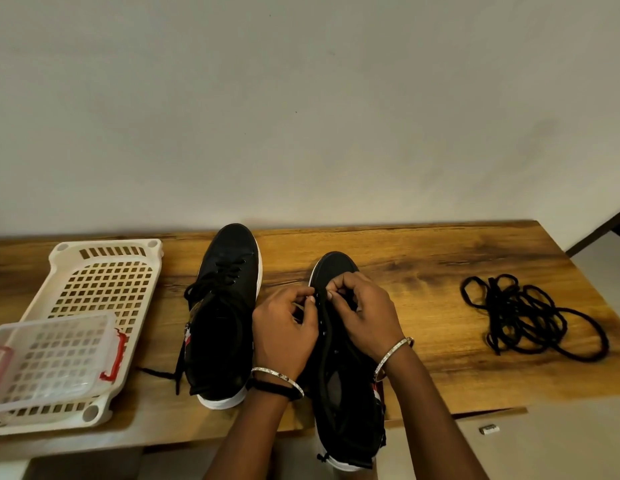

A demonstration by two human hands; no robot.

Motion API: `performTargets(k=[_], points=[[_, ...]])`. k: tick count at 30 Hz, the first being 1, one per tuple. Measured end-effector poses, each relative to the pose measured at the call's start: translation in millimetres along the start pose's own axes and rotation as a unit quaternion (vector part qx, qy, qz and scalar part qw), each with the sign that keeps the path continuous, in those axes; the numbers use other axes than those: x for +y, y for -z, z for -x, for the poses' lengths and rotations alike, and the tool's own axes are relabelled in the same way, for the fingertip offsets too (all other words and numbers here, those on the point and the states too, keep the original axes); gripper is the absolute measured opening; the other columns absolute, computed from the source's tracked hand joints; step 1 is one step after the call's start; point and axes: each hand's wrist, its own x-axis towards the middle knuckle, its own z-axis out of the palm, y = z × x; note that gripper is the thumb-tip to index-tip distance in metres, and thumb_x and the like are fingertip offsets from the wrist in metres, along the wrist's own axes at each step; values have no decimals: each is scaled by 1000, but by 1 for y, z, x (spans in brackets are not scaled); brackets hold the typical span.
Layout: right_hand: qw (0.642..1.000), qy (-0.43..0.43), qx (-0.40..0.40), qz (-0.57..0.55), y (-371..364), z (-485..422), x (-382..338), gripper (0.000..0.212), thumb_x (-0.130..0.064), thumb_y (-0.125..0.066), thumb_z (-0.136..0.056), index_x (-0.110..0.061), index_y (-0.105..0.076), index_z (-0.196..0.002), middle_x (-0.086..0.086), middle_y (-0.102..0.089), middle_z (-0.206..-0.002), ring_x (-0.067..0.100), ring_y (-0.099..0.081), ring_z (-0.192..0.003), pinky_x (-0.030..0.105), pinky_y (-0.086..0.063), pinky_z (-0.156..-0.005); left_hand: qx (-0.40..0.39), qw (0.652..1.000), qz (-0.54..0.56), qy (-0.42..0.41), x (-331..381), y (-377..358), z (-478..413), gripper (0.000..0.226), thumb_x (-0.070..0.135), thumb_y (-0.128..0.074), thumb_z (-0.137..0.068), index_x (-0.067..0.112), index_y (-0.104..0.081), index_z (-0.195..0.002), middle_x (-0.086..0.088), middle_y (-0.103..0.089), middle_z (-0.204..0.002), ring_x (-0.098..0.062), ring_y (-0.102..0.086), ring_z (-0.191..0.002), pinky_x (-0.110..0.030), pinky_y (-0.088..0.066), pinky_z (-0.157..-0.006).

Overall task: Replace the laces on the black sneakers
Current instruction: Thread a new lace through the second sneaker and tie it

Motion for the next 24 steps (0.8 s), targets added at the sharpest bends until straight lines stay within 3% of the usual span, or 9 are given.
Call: performTargets(k=[9, 15, 20, 24], points=[[995, -60, 41, -69, -6, -1, 0, 12, -12, -83, -80, -22, -81, -86, -13, -69, -82, 1, -65, -79, 17, -50, -71, -17, 999, 3, -35, -5, 2, -2, 15, 6, -70, -88, 20, -74, -92, 13, -69, -87, -2, -65, -72, -19, -53, -62], [990, -74, 34, -111, -4, -2, 1, 16, -11, -85, -76, -22, -82, -87, -9, -73, -83, 5, -69, -82, 29, -57, -78, -24, 997, -27, -69, -2, 3, -2, 8, 10, -65, -91, 18, -66, -90, 12, -64, -84, -5, -62, -69, -34, -54, -58], [985, -88, 23, -145, -4, -2, 1, 16, -12, -86, -76, -21, -82, -88, -8, -75, -85, 6, -71, -84, 36, -59, -83, -26, 996, -20, -85, -4, 6, -3, 9, 9, -65, -91, 18, -68, -93, 9, -68, -87, -7, -64, -74, -34, -55, -62], [980, -102, -6, -169, -1, -3, -1, 16, -11, -84, -78, -20, -82, -91, -7, -77, -89, 6, -73, -85, 34, -59, -85, -5, 995, -60, -80, 0, 3, -1, 6, 10, -58, -96, 14, -59, -93, 5, -62, -85, -18, -61, -77, -36, -50, -61]])
